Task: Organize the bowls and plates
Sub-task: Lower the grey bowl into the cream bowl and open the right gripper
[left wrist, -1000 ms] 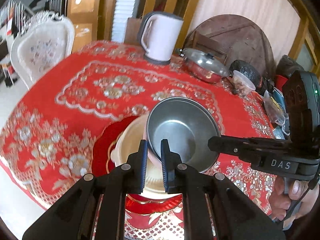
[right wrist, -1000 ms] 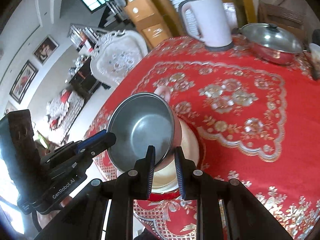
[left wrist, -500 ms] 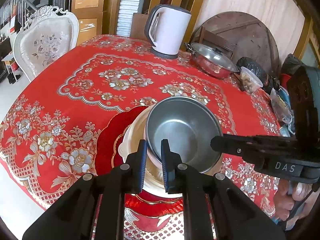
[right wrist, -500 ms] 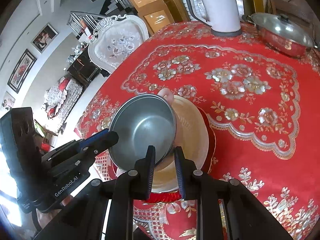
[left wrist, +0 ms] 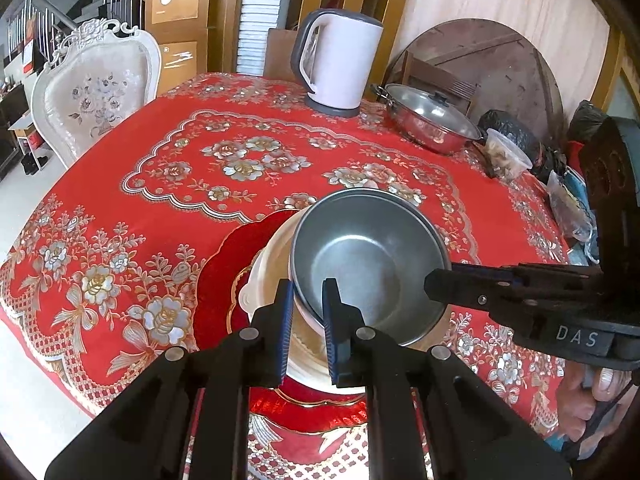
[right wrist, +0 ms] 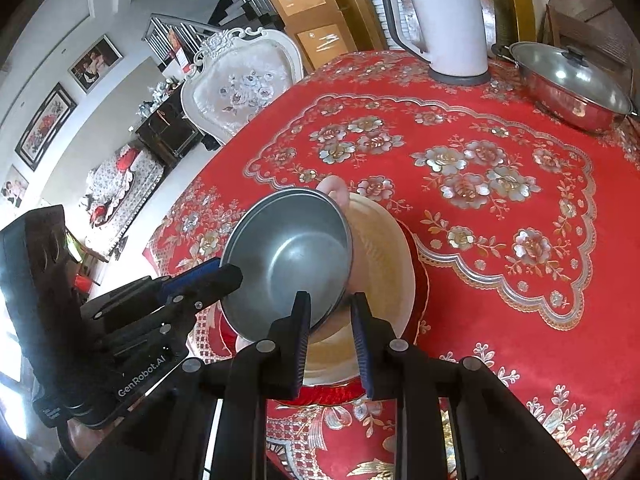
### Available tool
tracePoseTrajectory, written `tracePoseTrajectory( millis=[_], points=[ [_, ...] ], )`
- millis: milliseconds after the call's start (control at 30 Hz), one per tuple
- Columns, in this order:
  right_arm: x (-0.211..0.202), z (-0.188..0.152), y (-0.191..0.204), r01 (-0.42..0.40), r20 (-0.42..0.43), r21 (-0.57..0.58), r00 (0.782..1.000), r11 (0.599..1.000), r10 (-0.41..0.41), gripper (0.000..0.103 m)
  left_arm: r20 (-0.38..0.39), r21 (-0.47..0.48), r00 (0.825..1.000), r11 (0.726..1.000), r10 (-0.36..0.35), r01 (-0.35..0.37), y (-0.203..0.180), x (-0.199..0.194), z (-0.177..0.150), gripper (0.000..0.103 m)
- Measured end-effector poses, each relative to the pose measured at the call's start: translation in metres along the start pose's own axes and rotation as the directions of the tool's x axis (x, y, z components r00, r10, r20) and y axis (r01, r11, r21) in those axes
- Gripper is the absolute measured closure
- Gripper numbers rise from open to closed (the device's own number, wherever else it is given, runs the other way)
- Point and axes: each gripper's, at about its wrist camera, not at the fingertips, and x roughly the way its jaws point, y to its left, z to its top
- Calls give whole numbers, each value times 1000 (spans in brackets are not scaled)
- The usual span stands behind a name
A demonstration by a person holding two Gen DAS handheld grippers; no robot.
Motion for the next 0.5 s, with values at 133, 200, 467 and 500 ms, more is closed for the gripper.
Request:
tracePoseTrajectory(
  millis=[133, 200, 467, 500],
  points=[
    [0, 0, -1, -3, 3, -5, 1000, 1000, 3, 80, -3, -7, 1000, 1000, 5, -5, 0, 1, -1, 90],
    [-1, -1, -2, -8, 6, -2, 1000, 1000, 8, 80, -9, -10, 1000, 1000, 9, -9, 0, 2, -2, 89],
    [-11, -1, -7, -48, 40, 5, 998, 999, 48, 70, -22, -30, 1000, 999, -13, 12, -1, 4, -4, 61],
    [-14, -1, -8, -55, 49, 9, 997, 998, 54, 68, -18, -31, 1000, 999, -17, 17, -2, 2, -4, 50]
  ],
)
